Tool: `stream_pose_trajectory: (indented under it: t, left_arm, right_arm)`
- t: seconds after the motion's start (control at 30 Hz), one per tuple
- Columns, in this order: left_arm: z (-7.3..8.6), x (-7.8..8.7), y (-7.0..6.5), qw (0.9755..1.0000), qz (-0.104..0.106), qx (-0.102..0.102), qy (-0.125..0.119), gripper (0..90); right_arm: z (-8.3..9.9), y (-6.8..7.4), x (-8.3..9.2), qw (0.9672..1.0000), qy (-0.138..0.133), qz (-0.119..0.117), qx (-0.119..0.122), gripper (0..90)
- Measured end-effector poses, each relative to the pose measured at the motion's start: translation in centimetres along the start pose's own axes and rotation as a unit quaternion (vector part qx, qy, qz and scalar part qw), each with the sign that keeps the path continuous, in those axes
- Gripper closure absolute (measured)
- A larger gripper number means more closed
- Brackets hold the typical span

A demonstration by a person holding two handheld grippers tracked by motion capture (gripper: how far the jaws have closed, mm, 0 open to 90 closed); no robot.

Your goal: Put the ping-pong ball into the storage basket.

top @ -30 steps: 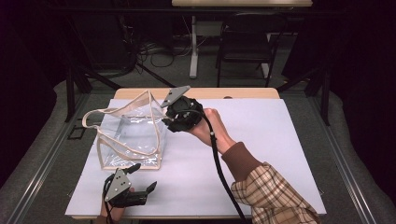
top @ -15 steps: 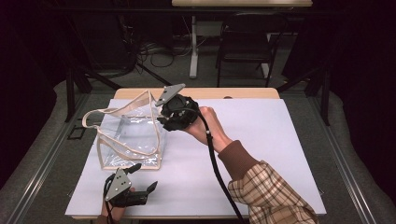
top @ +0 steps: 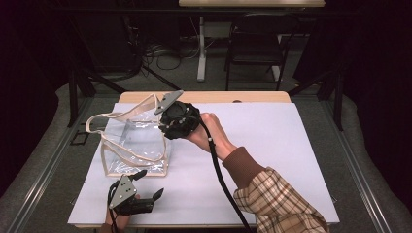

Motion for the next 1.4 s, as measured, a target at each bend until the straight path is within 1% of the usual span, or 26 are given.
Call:
stream_pose_trajectory:
  t: [0.13, 0.23, 0.27, 0.37, 0.57, 0.73, 0.97, 1.2, 1.3, 1.4]
  left_arm:
    - [-0.1, 0.1, 0.1, 1.0000, -0.004, 0.001, -0.003, 15.9]
    - [0.0, 0.1, 0.1, 1.0000, -0.002, 0.003, -0.004, 15.9]
    - [0.0, 0.1, 0.1, 1.0000, -0.003, 0.001, 0.000, 15.9]
    - [0.0, 0.0, 0.1, 1.0000, -0.003, 0.001, 0.000, 15.9]
    - [0.0, 0.0, 0.2, 1.0000, -0.002, 0.004, -0.003, 15.9]
    - [0.0, 0.0, 0.1, 1.0000, -0.001, 0.001, -0.002, 15.9]
    - [0.0, 0.0, 0.2, 1.0000, -0.002, 0.001, -0.002, 15.9]
    - [0.0, 0.0, 0.2, 1.0000, -0.002, 0.003, -0.003, 15.9]
    - [0.0, 0.0, 0.2, 1.0000, -0.002, 0.003, -0.002, 15.9]
    - [0.0, 0.0, 0.2, 1.0000, -0.002, 0.004, -0.003, 15.9]
  right_arm:
    - [-0.4, 0.5, -0.4, 1.0000, -0.004, -0.005, 0.001, 51.0]
    - [-0.5, 0.9, -0.9, 0.9999, -0.005, -0.010, 0.000, 51.0]
    - [-0.6, 1.0, -1.0, 0.9999, -0.005, -0.011, 0.001, 50.9]
    - [-0.7, 1.1, -1.2, 0.9999, 0.000, -0.012, 0.005, 51.0]
    - [-0.7, 1.4, -1.6, 0.9998, 0.006, -0.014, 0.009, 50.9]
    - [-0.9, 1.4, -1.7, 0.9999, 0.001, -0.011, 0.010, 50.9]
    - [-1.1, 1.5, -1.6, 0.9998, -0.005, -0.018, 0.004, 50.9]
    - [-1.0, 1.8, -2.0, 0.9997, 0.003, -0.021, 0.009, 50.9]
    - [-1.1, 1.8, -2.2, 0.9998, 0.001, -0.021, 0.007, 50.9]
    - [-1.3, 2.0, -2.3, 0.9997, 0.001, -0.023, 0.010, 50.9]
Point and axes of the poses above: each handheld gripper's, and its own axes: x roughly backward along the jaws, z roughly out of its underside, y roughly to its left, the point moved 9 cm from there along -x, roughly forward along the jaws, and after that the axes turned 12 degrees about x, right-handed, at the moved point
